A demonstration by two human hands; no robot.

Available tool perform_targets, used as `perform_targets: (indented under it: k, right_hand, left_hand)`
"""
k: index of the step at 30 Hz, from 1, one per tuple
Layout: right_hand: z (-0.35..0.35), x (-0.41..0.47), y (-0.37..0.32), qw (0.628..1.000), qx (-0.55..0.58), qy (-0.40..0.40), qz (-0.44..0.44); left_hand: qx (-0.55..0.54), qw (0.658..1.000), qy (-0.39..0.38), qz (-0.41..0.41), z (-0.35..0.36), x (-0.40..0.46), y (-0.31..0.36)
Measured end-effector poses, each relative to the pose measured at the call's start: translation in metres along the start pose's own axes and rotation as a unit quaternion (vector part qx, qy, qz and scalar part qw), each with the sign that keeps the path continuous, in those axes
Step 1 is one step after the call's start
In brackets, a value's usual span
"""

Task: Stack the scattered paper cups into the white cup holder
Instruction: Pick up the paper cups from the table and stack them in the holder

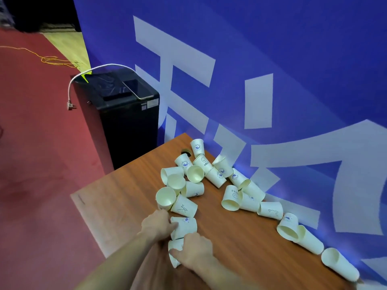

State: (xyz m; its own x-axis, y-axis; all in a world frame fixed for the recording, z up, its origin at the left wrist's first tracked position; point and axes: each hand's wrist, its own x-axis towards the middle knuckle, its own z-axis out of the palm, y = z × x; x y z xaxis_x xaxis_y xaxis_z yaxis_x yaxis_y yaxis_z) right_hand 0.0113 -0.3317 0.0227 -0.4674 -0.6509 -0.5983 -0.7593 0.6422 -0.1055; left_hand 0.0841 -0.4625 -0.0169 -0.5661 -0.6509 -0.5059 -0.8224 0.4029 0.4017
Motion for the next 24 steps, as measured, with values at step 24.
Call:
perform_targets:
  k: [24]
  right_hand:
    - [-0.061, -0.041, 0.116, 0.978, 0.116, 0.091, 0.146]
  left_hand:
    - [0.108, 0.966, 0.073, 0.224, -0.002, -0.026, 0.095]
